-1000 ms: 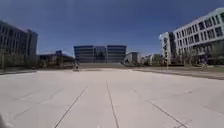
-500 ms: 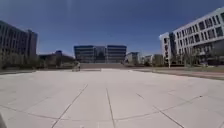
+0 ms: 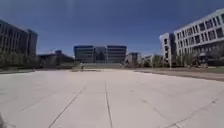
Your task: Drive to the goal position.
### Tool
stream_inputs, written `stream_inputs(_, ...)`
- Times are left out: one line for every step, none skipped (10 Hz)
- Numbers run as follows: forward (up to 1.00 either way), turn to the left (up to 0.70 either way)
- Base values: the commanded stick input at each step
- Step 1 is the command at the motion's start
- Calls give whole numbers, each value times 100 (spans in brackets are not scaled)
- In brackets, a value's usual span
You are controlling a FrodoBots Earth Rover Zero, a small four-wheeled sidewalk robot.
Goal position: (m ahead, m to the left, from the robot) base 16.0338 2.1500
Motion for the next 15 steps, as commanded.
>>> stream_inputs(70, 0)
stream_inputs(70, 0)
stream_inputs(70, 0)
stream_inputs(70, 0)
stream_inputs(70, 0)
stream_inputs(70, 0)
stream_inputs(70, 0)
stream_inputs(70, 0)
stream_inputs(70, 0)
stream_inputs(70, 0)
stream_inputs(70, 0)
stream_inputs(70, 0)
stream_inputs(70, 0)
stream_inputs(70, 0)
stream_inputs(70, 0)
